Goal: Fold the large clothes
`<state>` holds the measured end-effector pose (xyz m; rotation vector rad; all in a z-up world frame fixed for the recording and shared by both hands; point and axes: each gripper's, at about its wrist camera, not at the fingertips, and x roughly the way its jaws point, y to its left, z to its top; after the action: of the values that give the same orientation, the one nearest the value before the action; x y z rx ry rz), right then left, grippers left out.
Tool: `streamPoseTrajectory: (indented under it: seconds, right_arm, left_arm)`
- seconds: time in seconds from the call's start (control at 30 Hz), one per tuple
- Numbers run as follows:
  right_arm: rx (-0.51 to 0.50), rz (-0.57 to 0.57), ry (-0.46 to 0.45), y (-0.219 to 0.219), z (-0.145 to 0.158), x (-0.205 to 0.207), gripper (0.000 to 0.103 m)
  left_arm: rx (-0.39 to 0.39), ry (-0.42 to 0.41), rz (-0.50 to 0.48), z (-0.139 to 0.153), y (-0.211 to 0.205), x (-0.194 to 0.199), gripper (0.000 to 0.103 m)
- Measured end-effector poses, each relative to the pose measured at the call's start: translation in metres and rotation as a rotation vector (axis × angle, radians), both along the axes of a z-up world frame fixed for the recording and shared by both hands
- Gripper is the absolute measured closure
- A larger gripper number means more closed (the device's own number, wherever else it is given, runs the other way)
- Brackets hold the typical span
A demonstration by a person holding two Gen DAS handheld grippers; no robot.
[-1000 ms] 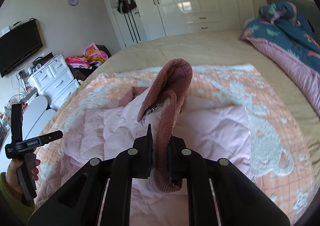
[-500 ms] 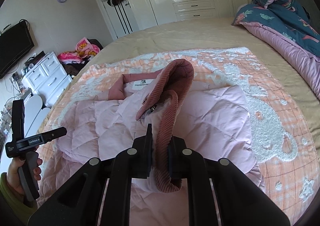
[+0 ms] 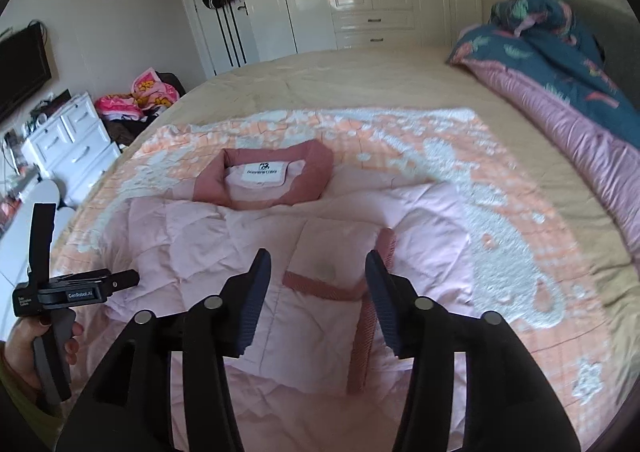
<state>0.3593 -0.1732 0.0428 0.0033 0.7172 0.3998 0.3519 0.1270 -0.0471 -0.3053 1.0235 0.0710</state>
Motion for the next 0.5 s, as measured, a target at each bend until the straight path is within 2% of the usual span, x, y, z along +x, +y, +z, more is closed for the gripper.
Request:
streamPoseTrajectory:
  seconds: [0.27, 0.5]
  right_arm:
    - [-0.068, 0.086, 0.002, 0.042, -0.005, 0.003, 0.044]
    - [-0.107, 0.108, 0.039, 0.079, -0.017, 0.014, 0.03]
  left_arm:
    - [-0.001, 0.016, -0.004, -0.016, 0.002, 0.003, 0.008]
    - [-0.006, 0.01, -0.003, -0.019, 0.003, 0.003, 0.008]
